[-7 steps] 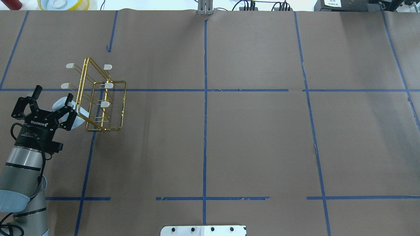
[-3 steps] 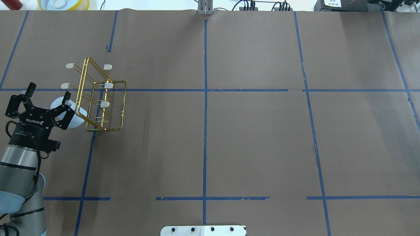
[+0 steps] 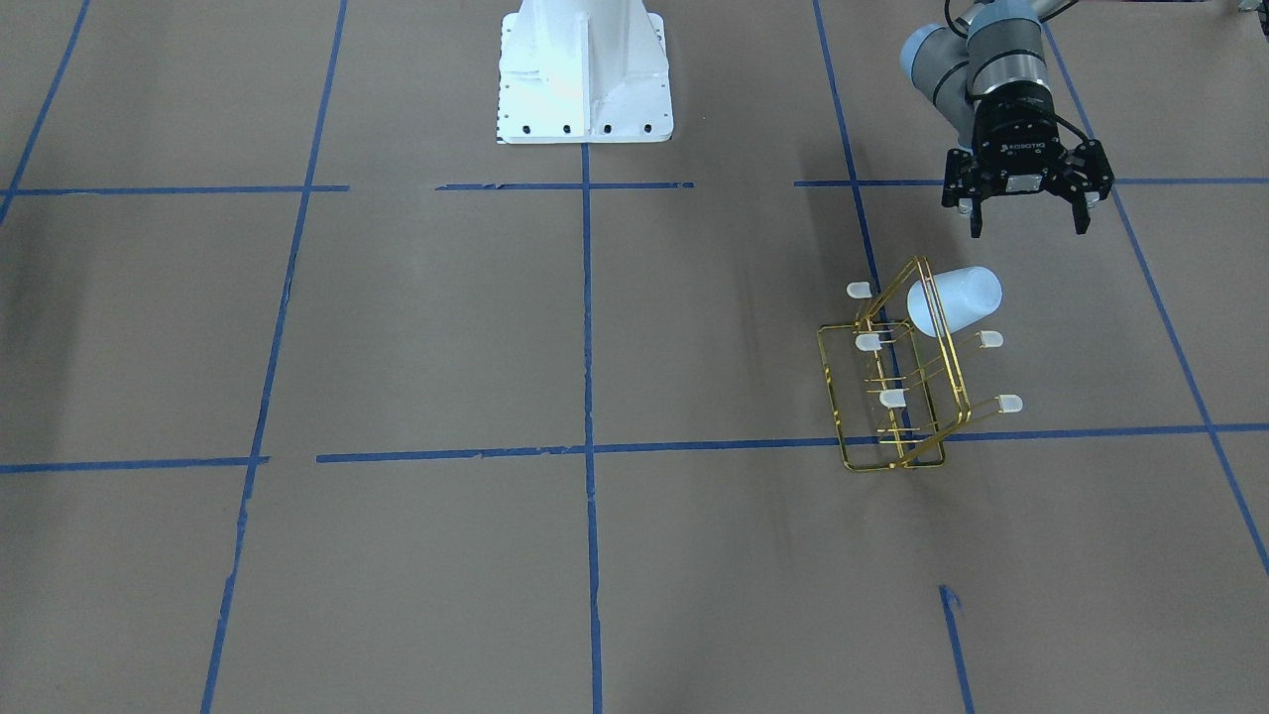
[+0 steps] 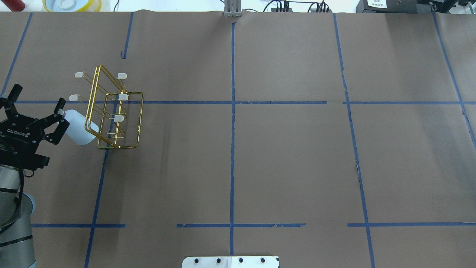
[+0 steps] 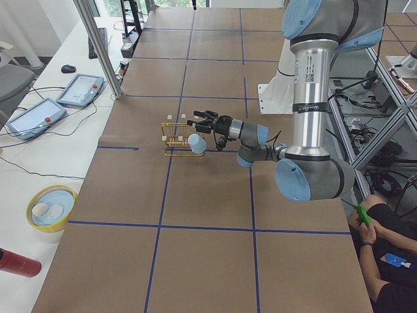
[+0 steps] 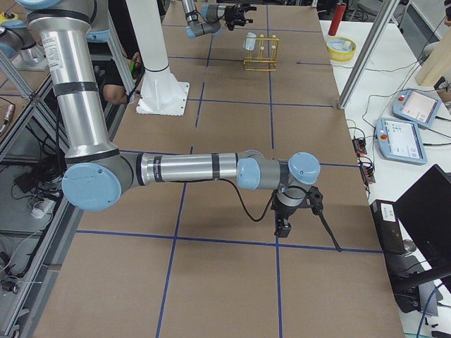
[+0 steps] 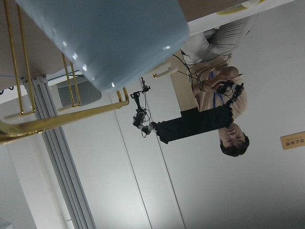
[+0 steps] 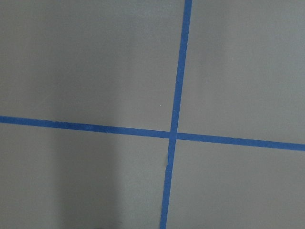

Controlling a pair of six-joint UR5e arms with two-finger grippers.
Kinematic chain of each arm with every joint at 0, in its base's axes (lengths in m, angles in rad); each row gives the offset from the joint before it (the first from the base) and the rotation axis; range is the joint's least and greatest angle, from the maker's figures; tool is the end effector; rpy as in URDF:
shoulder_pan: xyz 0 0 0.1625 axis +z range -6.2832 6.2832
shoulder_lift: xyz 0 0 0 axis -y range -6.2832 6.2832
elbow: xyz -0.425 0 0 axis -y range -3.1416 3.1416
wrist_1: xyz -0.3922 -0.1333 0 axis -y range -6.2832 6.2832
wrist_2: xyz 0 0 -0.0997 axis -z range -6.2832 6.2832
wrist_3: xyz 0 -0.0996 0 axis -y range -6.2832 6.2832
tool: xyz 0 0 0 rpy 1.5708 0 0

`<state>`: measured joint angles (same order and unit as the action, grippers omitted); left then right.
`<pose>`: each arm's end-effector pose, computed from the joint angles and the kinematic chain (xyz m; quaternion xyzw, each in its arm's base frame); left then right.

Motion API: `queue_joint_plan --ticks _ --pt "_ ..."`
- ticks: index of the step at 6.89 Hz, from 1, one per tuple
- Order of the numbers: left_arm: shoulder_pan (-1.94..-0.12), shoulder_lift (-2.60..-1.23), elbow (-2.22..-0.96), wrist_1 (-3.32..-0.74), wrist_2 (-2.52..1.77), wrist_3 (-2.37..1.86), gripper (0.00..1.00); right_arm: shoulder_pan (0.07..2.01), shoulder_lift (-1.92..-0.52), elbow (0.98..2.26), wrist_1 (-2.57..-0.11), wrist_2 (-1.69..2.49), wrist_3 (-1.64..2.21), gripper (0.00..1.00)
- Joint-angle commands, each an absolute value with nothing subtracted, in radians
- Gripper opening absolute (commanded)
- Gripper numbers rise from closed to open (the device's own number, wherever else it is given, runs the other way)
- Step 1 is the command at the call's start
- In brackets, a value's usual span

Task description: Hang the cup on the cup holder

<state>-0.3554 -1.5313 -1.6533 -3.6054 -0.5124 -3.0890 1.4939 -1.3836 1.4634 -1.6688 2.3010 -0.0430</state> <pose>0.2697 -0.3349 0.4594 0.1946 -0.7623 0.6105 0.0911 0.0230 -0.5718 0.6248 -0.0145 -0.3568 -0.0527 0.9326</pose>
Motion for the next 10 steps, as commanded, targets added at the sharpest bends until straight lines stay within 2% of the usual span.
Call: queue_joint_plan --ticks 1,6,10 --pt "-0.461 -1.484 -1.669 -3.608 -0.647 -2.967 1.0 1.494 -1.384 1.463 -1.669 2.301 -0.043 1.0" --pt "-0.607 -1.482 -1.585 -3.62 -0.817 -2.549 1.0 1.494 -1.384 1.463 -1.669 2.301 -0.043 1.0" --pt "-0.825 -1.489 -1.464 -3.62 -1.127 -2.107 1.0 1.493 -1.384 1.463 -1.669 2.301 -0.043 1.0"
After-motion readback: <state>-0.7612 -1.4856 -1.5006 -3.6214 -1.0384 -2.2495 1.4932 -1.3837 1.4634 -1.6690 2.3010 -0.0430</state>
